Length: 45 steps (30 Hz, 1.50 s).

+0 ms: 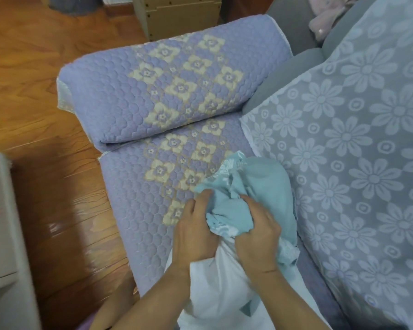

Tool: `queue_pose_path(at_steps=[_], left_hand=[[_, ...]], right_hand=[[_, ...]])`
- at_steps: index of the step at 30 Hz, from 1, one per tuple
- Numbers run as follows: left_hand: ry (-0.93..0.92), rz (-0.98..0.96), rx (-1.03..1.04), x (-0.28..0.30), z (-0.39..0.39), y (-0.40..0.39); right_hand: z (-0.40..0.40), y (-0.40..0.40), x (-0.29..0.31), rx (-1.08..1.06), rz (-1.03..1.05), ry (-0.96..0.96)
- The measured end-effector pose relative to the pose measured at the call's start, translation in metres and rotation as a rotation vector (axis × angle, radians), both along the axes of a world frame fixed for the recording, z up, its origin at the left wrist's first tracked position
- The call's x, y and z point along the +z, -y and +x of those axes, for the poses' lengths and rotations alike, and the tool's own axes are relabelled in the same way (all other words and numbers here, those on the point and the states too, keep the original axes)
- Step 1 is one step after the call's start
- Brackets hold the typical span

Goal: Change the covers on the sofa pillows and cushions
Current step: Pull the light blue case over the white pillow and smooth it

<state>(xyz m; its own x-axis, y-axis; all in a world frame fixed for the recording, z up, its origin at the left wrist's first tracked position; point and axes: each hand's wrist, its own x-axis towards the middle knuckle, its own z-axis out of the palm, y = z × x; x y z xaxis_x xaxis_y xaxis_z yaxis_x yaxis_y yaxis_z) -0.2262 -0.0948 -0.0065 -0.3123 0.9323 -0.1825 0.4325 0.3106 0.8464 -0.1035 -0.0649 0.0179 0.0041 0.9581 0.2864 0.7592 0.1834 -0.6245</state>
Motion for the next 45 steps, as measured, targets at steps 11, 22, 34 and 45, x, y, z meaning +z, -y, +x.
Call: queue_pose_path(at_steps=[11,22,34,45], left_hand=[[0.067,0.268,-0.127,-0.001,0.002,0.013],[-0.018,0.465,-0.001,0.004,-0.013,0.002],[-0.084,0.229,0.094,0.005,-0.004,-0.006],[-0.161,0.323,0.063,0.006,-0.043,-0.022]], right_hand=[[0.002,-0.013,0.003,0.037,0.018,0.072],[-0.012,-0.005,0.016,0.137,-0.266,0.030],[-0.012,-0.002,0.006,0.008,-0.038,-0.068],[-0.005,0.001,0.011,0.356,-0.053,0.211]])
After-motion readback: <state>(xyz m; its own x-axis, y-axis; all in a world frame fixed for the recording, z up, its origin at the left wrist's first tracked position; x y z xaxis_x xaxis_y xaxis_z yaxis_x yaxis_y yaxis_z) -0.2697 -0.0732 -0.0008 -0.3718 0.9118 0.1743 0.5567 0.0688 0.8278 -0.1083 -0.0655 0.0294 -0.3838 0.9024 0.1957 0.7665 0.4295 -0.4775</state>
